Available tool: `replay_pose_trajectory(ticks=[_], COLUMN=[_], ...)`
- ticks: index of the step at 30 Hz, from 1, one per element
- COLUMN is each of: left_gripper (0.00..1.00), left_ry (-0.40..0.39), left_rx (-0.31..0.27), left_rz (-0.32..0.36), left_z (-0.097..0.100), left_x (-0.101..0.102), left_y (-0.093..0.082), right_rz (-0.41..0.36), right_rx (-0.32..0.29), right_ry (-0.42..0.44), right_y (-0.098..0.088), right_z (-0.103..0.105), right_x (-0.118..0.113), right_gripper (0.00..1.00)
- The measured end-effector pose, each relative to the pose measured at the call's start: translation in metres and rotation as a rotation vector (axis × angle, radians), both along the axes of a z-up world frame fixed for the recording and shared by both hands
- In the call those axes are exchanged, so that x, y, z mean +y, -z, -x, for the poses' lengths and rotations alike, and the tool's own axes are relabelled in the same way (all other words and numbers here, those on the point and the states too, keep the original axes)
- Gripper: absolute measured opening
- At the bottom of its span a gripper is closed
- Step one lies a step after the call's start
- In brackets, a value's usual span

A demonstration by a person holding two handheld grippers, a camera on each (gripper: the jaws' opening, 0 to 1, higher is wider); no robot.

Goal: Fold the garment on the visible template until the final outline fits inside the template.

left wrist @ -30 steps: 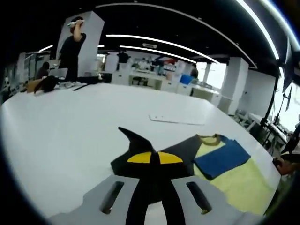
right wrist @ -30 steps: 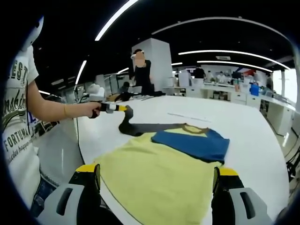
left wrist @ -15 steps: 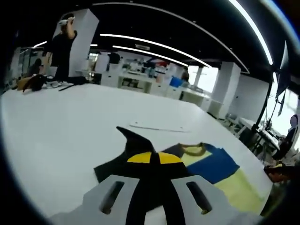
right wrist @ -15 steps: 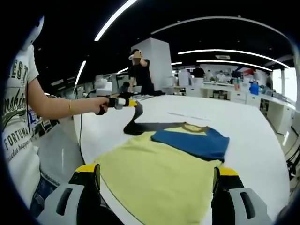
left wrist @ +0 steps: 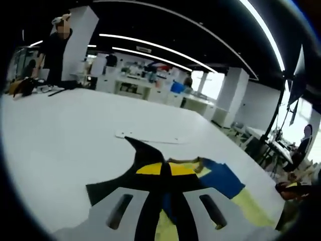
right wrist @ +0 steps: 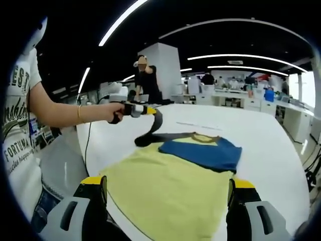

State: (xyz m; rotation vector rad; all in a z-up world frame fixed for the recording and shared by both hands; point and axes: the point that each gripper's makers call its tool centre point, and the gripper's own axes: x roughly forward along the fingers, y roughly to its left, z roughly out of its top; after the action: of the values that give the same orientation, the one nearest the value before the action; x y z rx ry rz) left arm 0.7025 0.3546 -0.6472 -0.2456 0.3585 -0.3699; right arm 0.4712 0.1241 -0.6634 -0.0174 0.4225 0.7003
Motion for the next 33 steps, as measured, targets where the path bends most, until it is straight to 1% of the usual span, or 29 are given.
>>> replay_pose_trajectory(ticks=[13, 21, 27, 33], left_gripper=[0.0, 0.0, 0.0, 0.0], left_ry=[0.07, 0.108, 0.12, 0.159], left_rx=[-0.023, -0.039, -0.039, -0.041], left_rz=[0.038, 0.046, 0.069, 0.086], left_z=[-0.016, -0.024, -0.031, -0.031], left_x=[-0.056, -0.083, -0.101, -0.135], left_y=[-0.014, -0.019, -0.021, -0.022], right_rz=[-0.002, -0.002, -0.009, -0.012], right_rx=[0.003, 0.014, 0.02, 0.033], right_ry=[-0.001, 0.003, 0.007, 0.002], right_y=[0.002, 0.005, 0.007, 0.011], right_z=[0.0, 0.001, 0.001, 0.001], right_x=[-0.001, -0.002, -0.004, -0.005], right_gripper=[0.99, 0.99, 0.99, 0.99])
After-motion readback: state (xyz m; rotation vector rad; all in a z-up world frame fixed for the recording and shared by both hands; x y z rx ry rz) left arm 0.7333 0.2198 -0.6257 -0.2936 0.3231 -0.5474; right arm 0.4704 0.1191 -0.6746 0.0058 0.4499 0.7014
